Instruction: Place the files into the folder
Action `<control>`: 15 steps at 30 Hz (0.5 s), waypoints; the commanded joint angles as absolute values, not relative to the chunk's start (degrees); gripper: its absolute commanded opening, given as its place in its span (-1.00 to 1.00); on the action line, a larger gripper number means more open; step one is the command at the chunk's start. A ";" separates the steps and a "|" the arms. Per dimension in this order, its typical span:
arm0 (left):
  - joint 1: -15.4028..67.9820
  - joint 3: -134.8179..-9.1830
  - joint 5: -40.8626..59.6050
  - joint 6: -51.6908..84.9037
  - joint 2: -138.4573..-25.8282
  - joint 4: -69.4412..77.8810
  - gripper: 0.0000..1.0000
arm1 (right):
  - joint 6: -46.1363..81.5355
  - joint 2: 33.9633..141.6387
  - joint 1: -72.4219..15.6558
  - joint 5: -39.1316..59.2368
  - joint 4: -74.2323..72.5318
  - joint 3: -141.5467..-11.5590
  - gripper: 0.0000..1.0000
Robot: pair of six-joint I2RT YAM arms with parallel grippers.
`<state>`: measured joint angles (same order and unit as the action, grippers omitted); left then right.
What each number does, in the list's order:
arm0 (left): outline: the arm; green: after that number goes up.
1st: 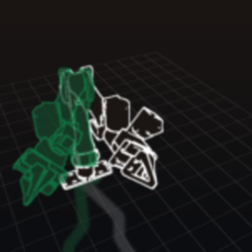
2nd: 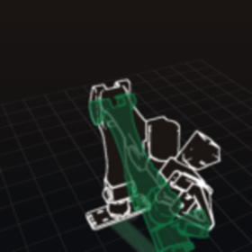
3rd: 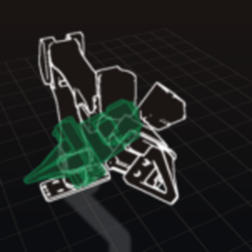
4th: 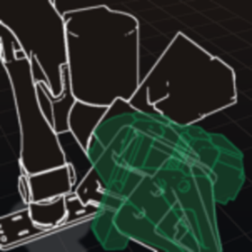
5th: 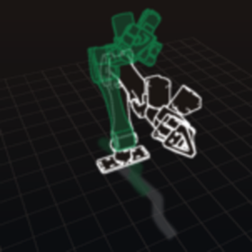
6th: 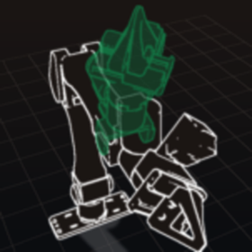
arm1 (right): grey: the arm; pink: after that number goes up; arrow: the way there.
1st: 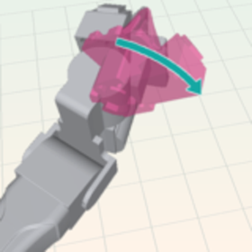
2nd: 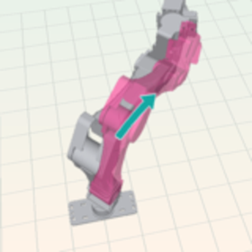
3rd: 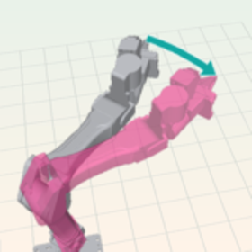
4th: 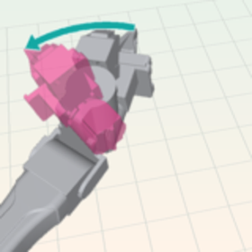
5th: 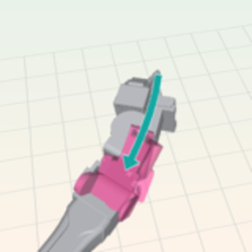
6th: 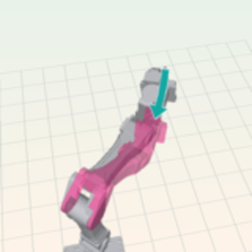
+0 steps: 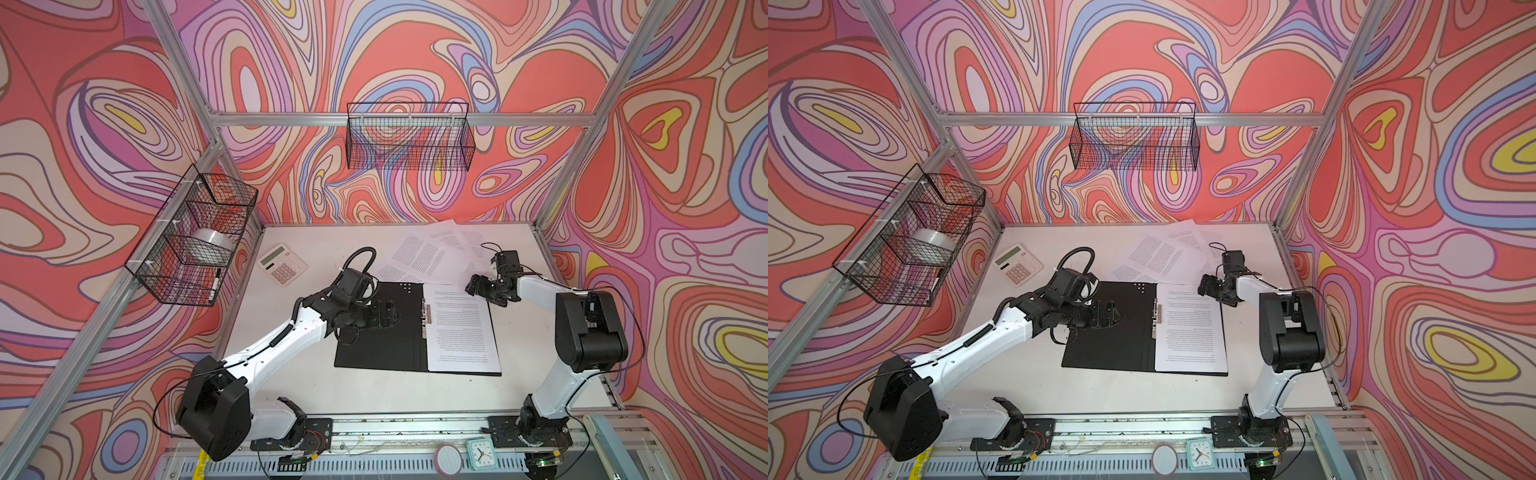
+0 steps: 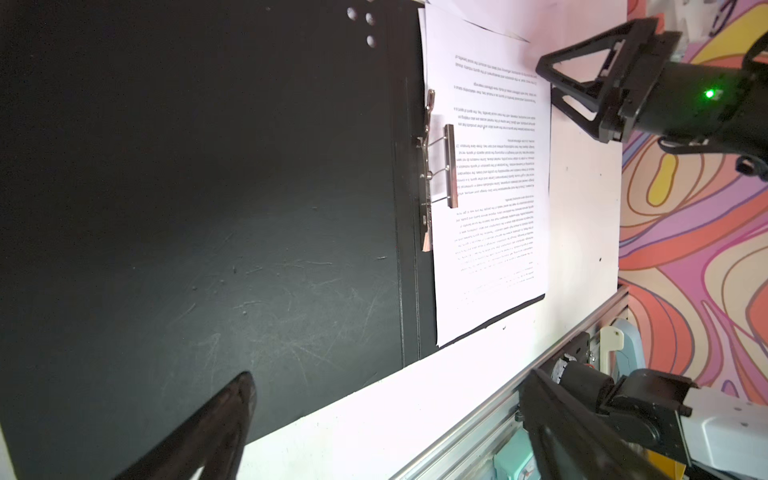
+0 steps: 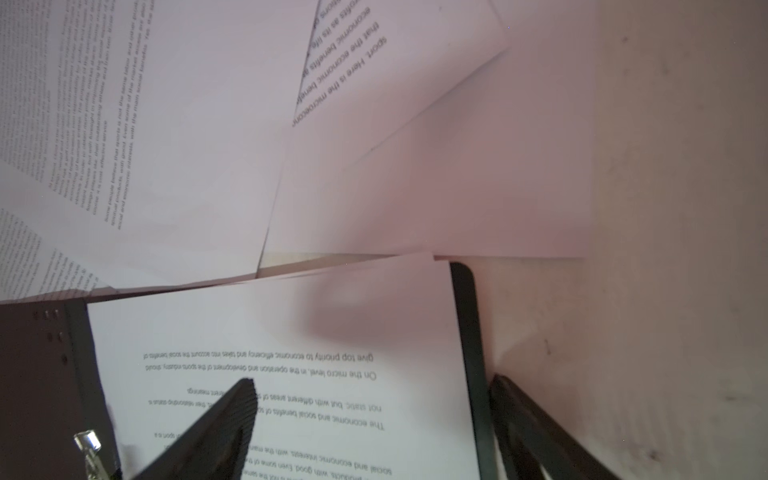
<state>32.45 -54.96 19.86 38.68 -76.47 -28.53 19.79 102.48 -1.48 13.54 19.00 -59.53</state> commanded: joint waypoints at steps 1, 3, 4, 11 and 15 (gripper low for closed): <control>29.75 -55.46 19.38 40.99 -76.35 -29.20 1.00 | 21.81 102.48 -1.48 19.57 20.45 -56.13 0.82; 27.96 -54.29 20.74 41.81 -75.94 -28.29 1.00 | 22.86 100.37 -1.83 21.42 19.91 -54.46 0.81; 27.06 -53.78 21.47 42.10 -75.94 -28.00 1.00 | 23.25 99.52 -2.25 21.83 20.10 -54.01 0.80; 21.98 -50.99 25.60 42.93 -78.23 -26.41 1.00 | 29.33 95.24 -8.86 22.27 16.90 -50.21 0.77; 21.20 -50.68 26.09 43.00 -79.10 -26.36 0.99 | 33.24 96.61 -15.01 20.65 13.21 -49.51 0.75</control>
